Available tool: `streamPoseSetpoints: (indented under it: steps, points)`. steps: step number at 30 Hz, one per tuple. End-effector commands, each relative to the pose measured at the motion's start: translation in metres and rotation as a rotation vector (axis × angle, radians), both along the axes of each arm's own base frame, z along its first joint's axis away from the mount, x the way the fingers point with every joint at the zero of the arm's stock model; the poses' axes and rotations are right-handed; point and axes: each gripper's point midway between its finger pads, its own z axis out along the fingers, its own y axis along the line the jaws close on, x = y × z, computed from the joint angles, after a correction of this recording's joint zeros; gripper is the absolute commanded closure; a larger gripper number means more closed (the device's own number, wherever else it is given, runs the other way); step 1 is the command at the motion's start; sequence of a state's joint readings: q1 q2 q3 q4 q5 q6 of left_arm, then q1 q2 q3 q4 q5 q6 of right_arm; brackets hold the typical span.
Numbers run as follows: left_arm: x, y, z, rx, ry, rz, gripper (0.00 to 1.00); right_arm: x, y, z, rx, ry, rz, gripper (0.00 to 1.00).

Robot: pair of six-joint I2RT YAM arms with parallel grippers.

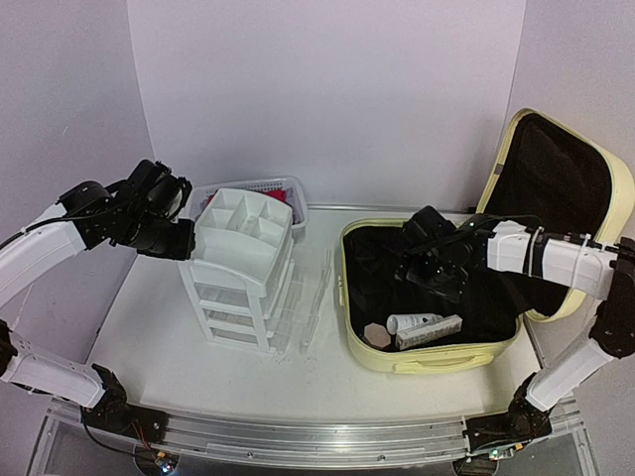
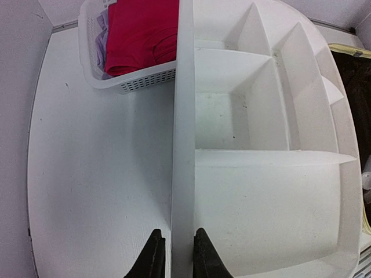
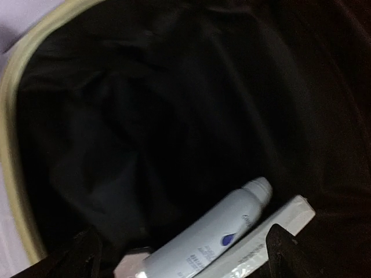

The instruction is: Open, take out, and arrange the luggage

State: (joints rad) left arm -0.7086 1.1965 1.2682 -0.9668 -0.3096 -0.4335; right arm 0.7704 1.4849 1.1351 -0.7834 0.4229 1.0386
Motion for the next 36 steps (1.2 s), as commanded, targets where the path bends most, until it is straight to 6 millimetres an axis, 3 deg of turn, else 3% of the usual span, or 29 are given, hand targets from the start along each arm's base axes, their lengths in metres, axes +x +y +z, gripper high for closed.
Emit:
streamPoseSetpoints:
  steps: [1, 4, 8, 18, 28, 36]
  points:
    - [-0.005, 0.016, -0.020, 0.119, 0.065, 0.010, 0.84, -0.015, -0.019, -0.029, 0.097, 0.086, -0.323, 0.02]
    - [-0.006, 0.013, -0.019, 0.104, 0.067, 0.007, 0.84, -0.016, -0.016, -0.038, 0.120, 0.118, -0.390, 0.05]
    - [-0.007, 0.014, -0.019, 0.104, 0.064, 0.008, 0.84, -0.025, -0.015, -0.059, 0.174, 0.194, -0.518, 0.17]
    - [-0.009, 0.015, -0.015, 0.089, 0.057, 0.005, 0.84, -0.025, -0.009, -0.097, 0.175, 0.322, -0.626, 0.23]
    - [-0.012, 0.016, -0.015, 0.081, 0.058, 0.006, 0.84, -0.020, 0.001, -0.111, 0.228, 0.369, -0.660, 0.25]
    - [-0.013, 0.018, -0.014, 0.079, 0.049, 0.007, 0.84, -0.012, 0.002, -0.106, 0.226, 0.351, -0.637, 0.43]
